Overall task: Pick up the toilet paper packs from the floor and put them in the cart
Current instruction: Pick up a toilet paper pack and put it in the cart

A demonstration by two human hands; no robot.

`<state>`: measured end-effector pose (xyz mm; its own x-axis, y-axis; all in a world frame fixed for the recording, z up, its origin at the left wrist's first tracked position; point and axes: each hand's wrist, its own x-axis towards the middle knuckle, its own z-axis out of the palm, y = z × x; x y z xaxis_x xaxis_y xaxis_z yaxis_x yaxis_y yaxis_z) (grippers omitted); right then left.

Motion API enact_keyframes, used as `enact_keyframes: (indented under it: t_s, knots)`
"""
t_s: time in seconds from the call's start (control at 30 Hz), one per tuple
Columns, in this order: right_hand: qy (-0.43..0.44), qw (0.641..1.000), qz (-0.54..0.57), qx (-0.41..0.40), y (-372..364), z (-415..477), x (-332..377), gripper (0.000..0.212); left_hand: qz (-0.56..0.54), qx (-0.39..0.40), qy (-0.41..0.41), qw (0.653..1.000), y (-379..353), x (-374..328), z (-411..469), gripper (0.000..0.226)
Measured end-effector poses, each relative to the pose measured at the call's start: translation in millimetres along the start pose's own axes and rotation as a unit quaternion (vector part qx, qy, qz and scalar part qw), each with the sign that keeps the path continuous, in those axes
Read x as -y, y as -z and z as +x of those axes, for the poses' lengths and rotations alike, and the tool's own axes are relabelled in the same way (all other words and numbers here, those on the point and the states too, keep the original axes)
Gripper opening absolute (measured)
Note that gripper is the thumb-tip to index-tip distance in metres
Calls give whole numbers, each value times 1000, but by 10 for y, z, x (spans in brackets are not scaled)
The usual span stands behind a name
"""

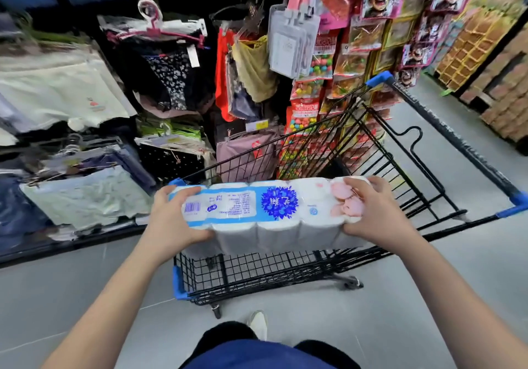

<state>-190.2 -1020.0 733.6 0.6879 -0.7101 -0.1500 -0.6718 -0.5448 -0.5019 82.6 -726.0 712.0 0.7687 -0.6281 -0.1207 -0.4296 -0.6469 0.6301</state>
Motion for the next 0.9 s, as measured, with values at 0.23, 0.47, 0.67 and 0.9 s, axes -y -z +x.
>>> enact_keyframes:
  t_s: [0.23, 0.47, 0.67, 0.9]
  knots:
    - [-10, 999, -9, 32, -304, 320, -176, 97, -2, 33, 57, 998, -266, 126, 112, 102]
    - [-22, 995, -7, 100, -597, 631, -466, 105, 11, 63, 123, 990, -713, 206, 109, 100]
    - [-34, 990, -23, 138, -855, 832, -743, 108, 28, 94, 170, 981, -1090, 212, 113, 109]
    - [-55, 982, -45, 177, -1247, 976, -1024, 108, 51, 119, 216, 968, -1552, 429, 212, 110]
